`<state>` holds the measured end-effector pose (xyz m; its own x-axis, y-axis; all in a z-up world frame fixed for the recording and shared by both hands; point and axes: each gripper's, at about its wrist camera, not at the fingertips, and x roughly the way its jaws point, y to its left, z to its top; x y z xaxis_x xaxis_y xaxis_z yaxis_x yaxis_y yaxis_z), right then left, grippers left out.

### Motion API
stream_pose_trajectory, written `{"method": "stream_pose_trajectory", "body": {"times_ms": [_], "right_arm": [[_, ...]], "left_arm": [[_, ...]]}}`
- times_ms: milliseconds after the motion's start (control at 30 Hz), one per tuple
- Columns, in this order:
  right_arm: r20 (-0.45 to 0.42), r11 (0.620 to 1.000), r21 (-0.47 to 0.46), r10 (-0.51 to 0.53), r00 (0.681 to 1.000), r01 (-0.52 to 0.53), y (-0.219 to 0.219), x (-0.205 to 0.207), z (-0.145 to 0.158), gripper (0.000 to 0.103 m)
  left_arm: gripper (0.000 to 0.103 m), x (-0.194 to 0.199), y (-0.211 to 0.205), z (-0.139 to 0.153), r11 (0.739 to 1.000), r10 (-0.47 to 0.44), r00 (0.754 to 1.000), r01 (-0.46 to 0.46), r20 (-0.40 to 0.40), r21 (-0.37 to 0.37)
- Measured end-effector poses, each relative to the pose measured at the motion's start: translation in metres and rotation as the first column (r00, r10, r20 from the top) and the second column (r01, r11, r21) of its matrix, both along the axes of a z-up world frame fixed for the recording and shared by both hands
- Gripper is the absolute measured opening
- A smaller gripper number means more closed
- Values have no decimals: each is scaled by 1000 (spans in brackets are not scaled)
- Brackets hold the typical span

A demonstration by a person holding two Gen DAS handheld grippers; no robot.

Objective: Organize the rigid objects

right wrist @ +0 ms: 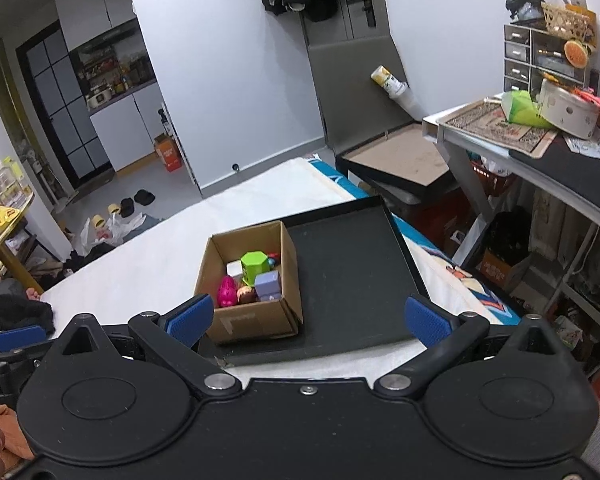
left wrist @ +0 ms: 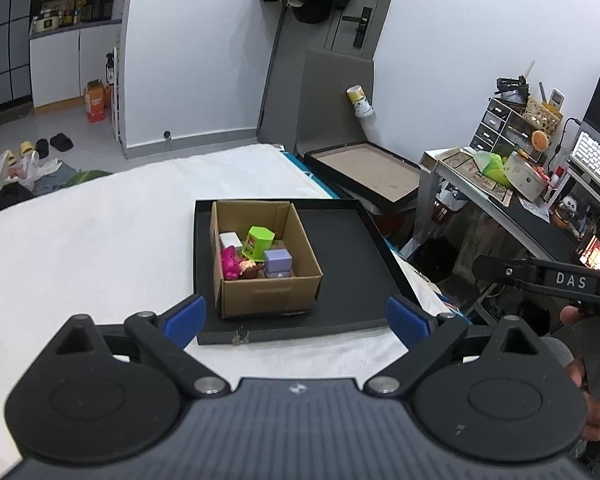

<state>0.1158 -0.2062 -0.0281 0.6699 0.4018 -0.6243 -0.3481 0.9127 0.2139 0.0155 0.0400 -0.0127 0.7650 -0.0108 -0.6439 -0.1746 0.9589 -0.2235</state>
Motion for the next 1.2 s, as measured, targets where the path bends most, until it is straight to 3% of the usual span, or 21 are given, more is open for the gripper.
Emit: {"method": "stream_pose_trajectory", "body": {"times_ms": [200,367,1200], "right_arm": [[-6,1000,-9,6,1000,-6,1,-2,-2,103],[8,999,-50,14,1000,-13,8,-4,-4,103],[-2,999,-23,32,999,-32,6,-4,-1,103]], "left_arm": [[97,1,5,-5,999,15,1000,-15,-9,-45],[97,2,6,-2,999,29,999,-29,-13,-20],[97,2,9,1,999,47,999,-47,-17,-18]]}}
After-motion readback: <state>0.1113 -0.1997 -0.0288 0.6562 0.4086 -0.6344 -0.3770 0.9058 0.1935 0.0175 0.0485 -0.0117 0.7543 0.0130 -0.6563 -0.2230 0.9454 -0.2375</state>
